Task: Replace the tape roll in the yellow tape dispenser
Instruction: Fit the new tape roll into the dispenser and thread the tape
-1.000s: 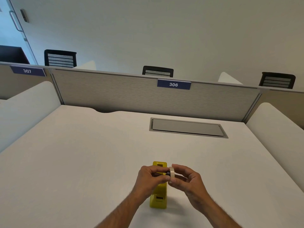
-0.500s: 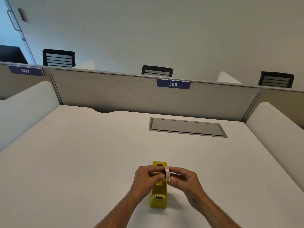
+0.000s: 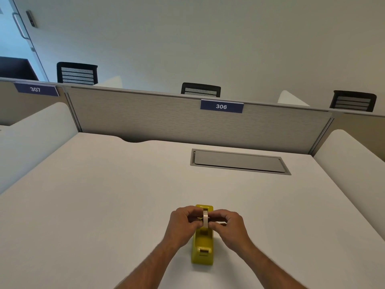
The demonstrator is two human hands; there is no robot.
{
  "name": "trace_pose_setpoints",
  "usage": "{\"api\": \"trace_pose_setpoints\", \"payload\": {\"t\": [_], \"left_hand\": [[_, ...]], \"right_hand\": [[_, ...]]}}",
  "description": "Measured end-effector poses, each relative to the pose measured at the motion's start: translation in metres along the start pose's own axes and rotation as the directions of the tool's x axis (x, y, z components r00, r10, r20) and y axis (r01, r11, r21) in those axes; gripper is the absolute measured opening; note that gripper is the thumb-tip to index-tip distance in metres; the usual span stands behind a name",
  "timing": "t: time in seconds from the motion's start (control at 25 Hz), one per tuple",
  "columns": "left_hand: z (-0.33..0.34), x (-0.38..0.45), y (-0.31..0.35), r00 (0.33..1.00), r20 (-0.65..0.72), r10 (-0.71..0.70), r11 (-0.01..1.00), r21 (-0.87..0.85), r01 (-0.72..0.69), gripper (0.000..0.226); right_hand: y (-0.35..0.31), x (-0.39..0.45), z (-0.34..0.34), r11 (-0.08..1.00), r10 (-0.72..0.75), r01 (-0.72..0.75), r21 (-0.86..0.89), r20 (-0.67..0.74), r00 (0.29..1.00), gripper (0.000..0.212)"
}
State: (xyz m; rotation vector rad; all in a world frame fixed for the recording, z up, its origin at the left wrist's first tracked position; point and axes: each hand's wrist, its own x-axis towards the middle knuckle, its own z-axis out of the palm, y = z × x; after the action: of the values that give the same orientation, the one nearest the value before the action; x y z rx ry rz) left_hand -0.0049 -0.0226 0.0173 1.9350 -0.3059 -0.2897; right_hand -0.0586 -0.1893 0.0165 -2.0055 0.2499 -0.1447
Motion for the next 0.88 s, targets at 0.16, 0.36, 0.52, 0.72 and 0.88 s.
{"api": "trace_pose_setpoints", "payload": {"t": [0.16, 0.36, 0.52, 0.72, 0.88], "left_hand": [[0.003, 0.0, -0.003, 1.0, -0.026, -0.016, 1.0, 0.025, 0.017, 0.064], [0.004, 0.002, -0.002, 0.999, -0.033, -0.011, 0.998, 0.055, 0.013, 0.07], [0.005, 0.001, -0.002, 0.999, -0.037, -0.011, 0.997, 0.08, 0.014, 0.07], [0.006, 0.004, -0.003, 1.0, -0.029, -0.011, 0.994, 0.108, 0.014, 0.07], [0.007, 0.006, -0.004, 0.999, -0.032, -0.002, 0.989, 0.146, 0.007, 0.071]], "right_hand": [[0.002, 0.002, 0.003, 0.999, -0.015, 0.014, -0.03, -0.025, 1.0, 0.033], [0.003, 0.005, 0.005, 0.998, 0.007, -0.01, -0.055, -0.04, 0.999, 0.026], [0.006, 0.007, 0.007, 0.996, 0.01, -0.015, -0.092, -0.055, 0.998, 0.018], [0.007, 0.01, 0.008, 0.992, 0.012, -0.019, -0.123, -0.061, 0.998, 0.017], [0.007, 0.012, 0.008, 0.989, 0.003, -0.012, -0.146, -0.062, 0.998, 0.017]]}}
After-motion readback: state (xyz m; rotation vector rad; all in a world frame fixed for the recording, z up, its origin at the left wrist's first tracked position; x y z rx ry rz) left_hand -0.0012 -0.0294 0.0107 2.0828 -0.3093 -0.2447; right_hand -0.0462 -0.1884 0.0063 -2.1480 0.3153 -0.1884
